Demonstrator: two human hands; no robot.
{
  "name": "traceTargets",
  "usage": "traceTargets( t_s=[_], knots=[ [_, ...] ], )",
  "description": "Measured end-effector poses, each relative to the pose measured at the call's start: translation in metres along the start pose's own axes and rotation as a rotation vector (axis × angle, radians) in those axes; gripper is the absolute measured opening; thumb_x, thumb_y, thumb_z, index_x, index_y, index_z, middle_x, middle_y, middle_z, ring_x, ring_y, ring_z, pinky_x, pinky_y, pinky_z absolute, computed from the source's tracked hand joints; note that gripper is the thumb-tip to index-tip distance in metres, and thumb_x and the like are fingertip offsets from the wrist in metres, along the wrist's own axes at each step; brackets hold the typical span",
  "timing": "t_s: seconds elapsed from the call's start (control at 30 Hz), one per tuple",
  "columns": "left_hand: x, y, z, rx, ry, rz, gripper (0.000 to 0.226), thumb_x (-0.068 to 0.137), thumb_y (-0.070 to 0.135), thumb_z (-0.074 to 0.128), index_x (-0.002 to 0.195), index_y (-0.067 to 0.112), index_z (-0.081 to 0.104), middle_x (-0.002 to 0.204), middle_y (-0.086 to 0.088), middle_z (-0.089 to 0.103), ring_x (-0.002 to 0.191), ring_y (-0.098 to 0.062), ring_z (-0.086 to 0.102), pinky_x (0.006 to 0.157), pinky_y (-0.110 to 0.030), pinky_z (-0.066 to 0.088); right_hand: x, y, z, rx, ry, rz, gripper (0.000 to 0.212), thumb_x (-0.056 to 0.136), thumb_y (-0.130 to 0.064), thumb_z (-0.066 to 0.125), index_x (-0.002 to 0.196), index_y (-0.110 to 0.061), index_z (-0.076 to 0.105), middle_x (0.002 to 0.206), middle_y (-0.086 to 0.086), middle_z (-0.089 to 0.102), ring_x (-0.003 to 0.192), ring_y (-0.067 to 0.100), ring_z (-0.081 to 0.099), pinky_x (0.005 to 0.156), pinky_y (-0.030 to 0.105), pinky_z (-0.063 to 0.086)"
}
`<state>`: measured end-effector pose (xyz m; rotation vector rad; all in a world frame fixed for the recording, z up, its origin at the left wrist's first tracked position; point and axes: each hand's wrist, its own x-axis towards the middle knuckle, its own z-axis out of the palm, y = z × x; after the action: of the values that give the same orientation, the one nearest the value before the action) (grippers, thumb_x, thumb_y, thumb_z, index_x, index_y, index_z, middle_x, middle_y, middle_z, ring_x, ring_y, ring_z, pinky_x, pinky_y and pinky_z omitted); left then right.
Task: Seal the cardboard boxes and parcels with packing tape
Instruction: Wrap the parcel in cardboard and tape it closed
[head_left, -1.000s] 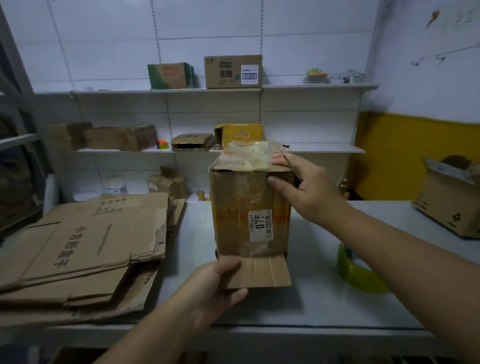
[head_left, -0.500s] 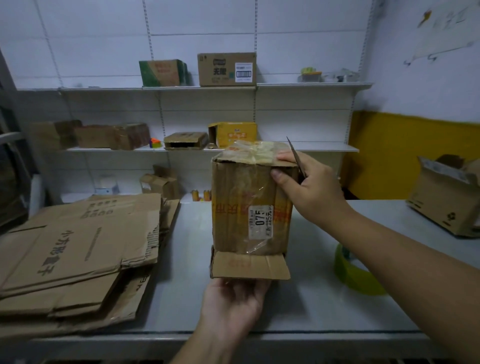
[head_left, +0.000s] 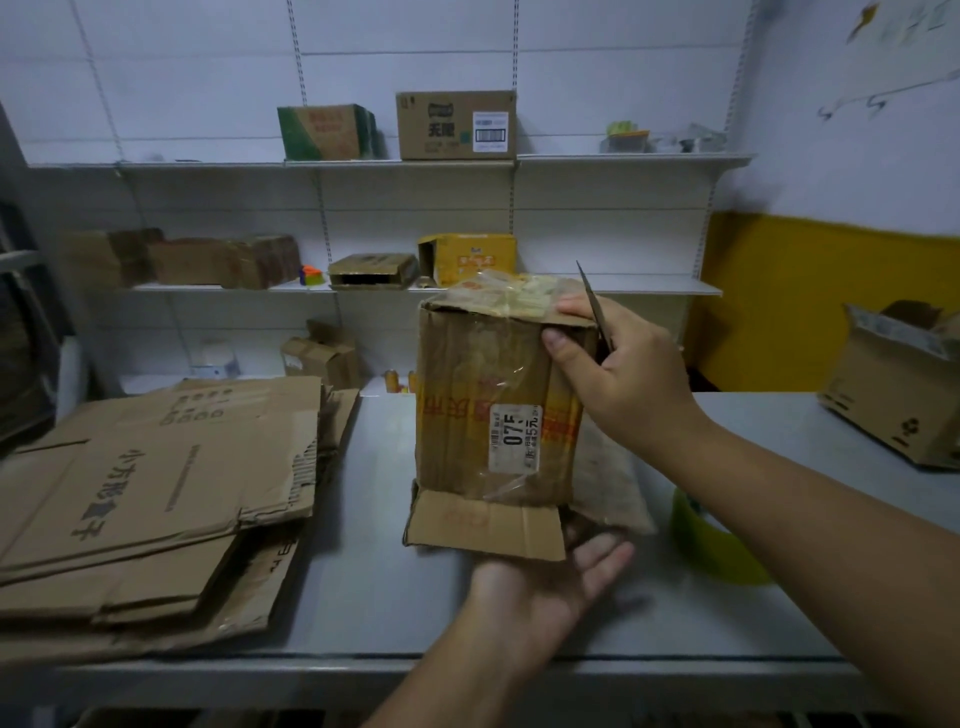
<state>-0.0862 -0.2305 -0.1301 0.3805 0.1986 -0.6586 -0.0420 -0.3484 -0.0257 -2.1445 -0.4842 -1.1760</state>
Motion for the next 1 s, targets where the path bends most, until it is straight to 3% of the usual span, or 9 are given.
traceTargets(
  t_s=[0.1,0.2,0.27,0.37,0.47,0.6,0.8,0.93,1.0],
  knots=[
    [-0.001,-0.004,0.0,-0.149,0.029,-0.031,0.051,0.093,0.048,0.033,0.124,0.013,0.052,0.132,-0.029,0.05,0.127,-0.049,0.039,0.099,-0.062,0.034,-0.008,0.004,-0.003,-0.009,-0.026,-0.067,0.047,0.088,-0.042,0.056,0.118,-0.007,0.064,0.114,0.005,0.068,0.102,0.014,0.062,0.086,0.026,0.05],
    [-0.003,-0.002,-0.006,-0.125,0.063,-0.097,0.055,0.089,0.042,0.038,0.128,0.004,0.05,0.13,-0.029,0.053,0.128,-0.045,0.041,0.109,-0.058,0.028,-0.021,0.015,-0.011,-0.101,-0.037,-0.211,0.046,0.09,-0.037,0.052,0.115,-0.001,0.065,0.115,0.013,0.067,0.105,0.021,0.064,0.088,0.028,0.051],
    [-0.01,-0.002,-0.004,-0.048,0.079,-0.108,0.05,0.078,0.03,0.048,0.119,0.001,0.055,0.125,-0.03,0.056,0.125,-0.044,0.046,0.11,-0.055,0.028,-0.026,0.024,-0.018,-0.167,-0.028,-0.295,0.041,0.092,-0.031,0.05,0.111,0.002,0.066,0.109,0.016,0.069,0.099,0.021,0.064,0.084,0.025,0.049],
    [-0.022,0.009,-0.003,0.138,0.209,0.038,0.034,0.07,0.01,0.06,0.102,0.007,0.068,0.101,-0.026,0.069,0.103,-0.039,0.062,0.095,-0.051,0.046,-0.029,0.043,-0.029,-0.254,-0.038,-0.33,0.038,0.094,-0.028,0.047,0.106,0.001,0.068,0.1,0.015,0.071,0.086,0.027,0.069,0.074,0.027,0.05],
    [-0.035,0.042,-0.017,0.096,0.235,0.187,0.026,0.069,-0.002,0.055,0.094,-0.001,0.061,0.087,-0.025,0.07,0.084,-0.036,0.067,0.076,-0.048,0.054,-0.036,0.056,-0.033,-0.285,-0.058,-0.336,0.047,0.098,-0.035,0.042,0.105,0.003,0.069,0.101,0.017,0.072,0.088,0.029,0.071,0.078,0.027,0.05],
    [-0.046,0.072,-0.029,0.011,0.233,0.345,0.042,0.081,0.004,0.051,0.121,0.016,0.047,0.122,-0.026,0.055,0.11,-0.038,0.059,0.096,-0.048,0.046,-0.032,0.054,-0.035,-0.302,-0.079,-0.393,0.048,0.098,-0.035,0.043,0.105,0.004,0.07,0.101,0.017,0.072,0.089,0.028,0.071,0.078,0.03,0.054],
    [-0.054,0.072,-0.023,0.449,0.36,0.647,0.026,0.086,-0.002,0.054,0.107,0.009,0.065,0.104,-0.01,0.068,0.09,-0.02,0.068,0.069,-0.031,0.052,-0.034,0.055,-0.03,-0.307,-0.25,-0.527,0.038,0.09,-0.024,0.05,0.108,0.003,0.07,0.109,0.013,0.07,0.096,0.023,0.07,0.078,0.032,0.058],
    [-0.056,0.082,-0.027,0.812,0.496,0.619,0.017,0.088,0.003,0.057,0.099,0.013,0.065,0.103,-0.013,0.066,0.089,-0.026,0.065,0.069,-0.035,0.053,-0.031,0.047,-0.022,-0.195,-0.28,-0.455,0.048,0.095,-0.043,0.045,0.109,-0.005,0.071,0.111,0.006,0.071,0.101,0.015,0.067,0.086,0.024,0.052],
    [-0.055,0.089,-0.024,0.996,0.55,0.693,0.018,0.09,0.01,0.056,0.101,0.022,0.064,0.106,-0.002,0.063,0.094,-0.018,0.061,0.067,-0.031,0.05,-0.032,0.046,-0.017,-0.113,-0.278,-0.367,0.055,0.095,-0.051,0.042,0.11,-0.006,0.071,0.112,0.004,0.07,0.103,0.01,0.065,0.092,0.017,0.047]
  ],
)
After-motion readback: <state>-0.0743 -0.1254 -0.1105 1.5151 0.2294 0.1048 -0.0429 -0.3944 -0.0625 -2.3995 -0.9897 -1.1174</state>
